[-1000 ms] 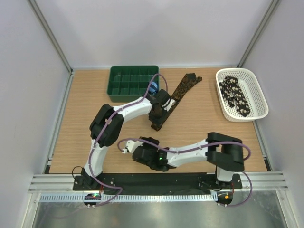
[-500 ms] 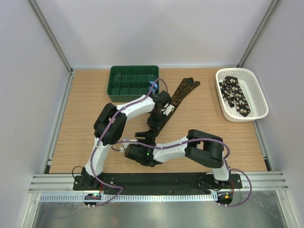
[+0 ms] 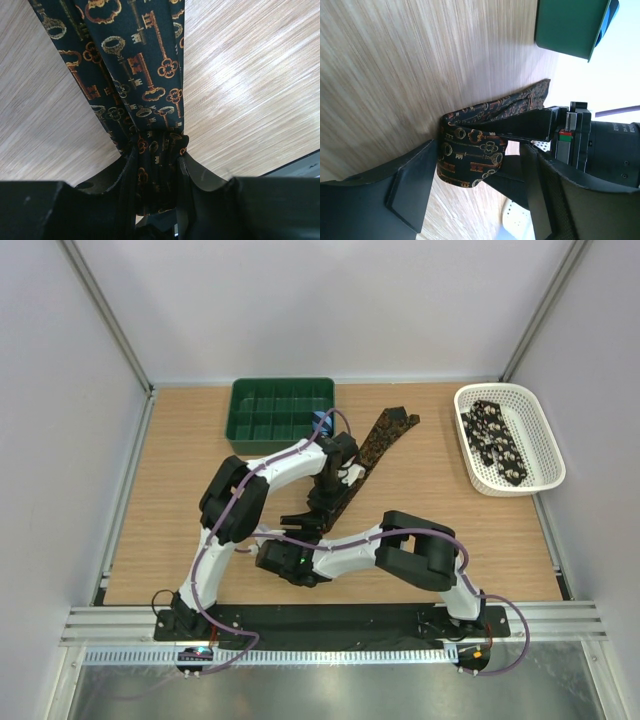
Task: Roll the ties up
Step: Roll the tie
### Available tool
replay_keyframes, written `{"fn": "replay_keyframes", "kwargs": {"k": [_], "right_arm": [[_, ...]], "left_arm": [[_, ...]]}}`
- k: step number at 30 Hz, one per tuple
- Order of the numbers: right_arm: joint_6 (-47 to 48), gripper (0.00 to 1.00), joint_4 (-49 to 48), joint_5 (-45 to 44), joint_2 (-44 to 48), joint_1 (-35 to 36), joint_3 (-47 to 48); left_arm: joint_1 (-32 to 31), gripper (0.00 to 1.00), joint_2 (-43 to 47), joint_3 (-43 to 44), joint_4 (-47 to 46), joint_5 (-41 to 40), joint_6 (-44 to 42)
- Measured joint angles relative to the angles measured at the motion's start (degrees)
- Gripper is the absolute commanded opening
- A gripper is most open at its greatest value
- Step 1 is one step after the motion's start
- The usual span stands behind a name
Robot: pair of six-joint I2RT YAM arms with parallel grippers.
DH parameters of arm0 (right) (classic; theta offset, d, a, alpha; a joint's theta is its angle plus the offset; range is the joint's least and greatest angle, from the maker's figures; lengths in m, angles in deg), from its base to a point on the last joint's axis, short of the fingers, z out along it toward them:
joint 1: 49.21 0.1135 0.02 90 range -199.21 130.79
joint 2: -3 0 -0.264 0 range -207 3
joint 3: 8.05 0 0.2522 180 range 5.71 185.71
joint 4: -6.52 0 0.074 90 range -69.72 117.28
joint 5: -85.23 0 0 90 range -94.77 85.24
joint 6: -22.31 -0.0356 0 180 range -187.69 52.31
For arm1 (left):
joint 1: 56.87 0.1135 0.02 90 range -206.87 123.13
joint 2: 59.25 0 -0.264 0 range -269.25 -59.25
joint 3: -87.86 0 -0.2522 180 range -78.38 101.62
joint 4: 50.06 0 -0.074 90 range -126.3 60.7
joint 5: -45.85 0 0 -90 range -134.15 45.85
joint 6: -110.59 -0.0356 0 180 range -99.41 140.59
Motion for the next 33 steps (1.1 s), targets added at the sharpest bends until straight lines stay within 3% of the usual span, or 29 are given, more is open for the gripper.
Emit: {"fn": "replay_keyframes", "kwargs": {"k": [4, 6, 12, 15, 16, 18, 19, 23, 28, 33], "right_arm": [[-1.64, 0.65, 1.70, -0.74, -1.22, -0.04, 1.20], [-2.78, 0.56, 2.49, -0.35, -1.42, -0.07, 1.62], [-4.42, 0.51, 3.41, -1.29, -2.71, -0.09, 2.43], [-4.90, 0.79, 3.67, -2.47, -3.45, -0.07, 2.89], [-4.81, 0.82, 3.89, -3.43, -3.54, -0.04, 3.28], [-4.50, 0.79, 4.50, -4.55, -3.58, -0.13, 4.13], [-4.59, 0.66, 4.70, -4.76, -3.72, -0.20, 4.28], [-6.14, 0.41, 5.11, -3.96, -4.68, -0.31, 4.42], [-7.08, 0.27, 4.98, -4.15, -5.27, -0.37, 4.42], [-7.30, 0.31, 4.96, -4.17, -5.27, -0.39, 4.42]], "left_arm": [[0.04, 0.21, -0.22, 0.28, 0.31, 0.15, -0.02], [0.04, 0.21, -0.31, 0.44, 0.48, 0.15, -0.02], [0.04, 0.21, -0.35, 0.50, 0.61, 0.13, -0.17], [0.04, 0.21, -0.35, 0.50, 0.59, 0.15, -0.22], [0.02, 0.21, -0.35, 0.50, 0.59, 0.13, -0.20], [0.02, 0.20, -0.35, 0.57, 0.59, 0.13, -0.15], [0.04, 0.20, -0.35, 0.59, 0.59, 0.15, -0.17], [0.09, 0.20, -0.35, 0.57, 0.63, 0.09, -0.52], [0.11, 0.20, -0.35, 0.57, 0.42, 0.07, -0.81], [0.11, 0.20, -0.35, 0.57, 0.42, 0.07, -0.87]]}}
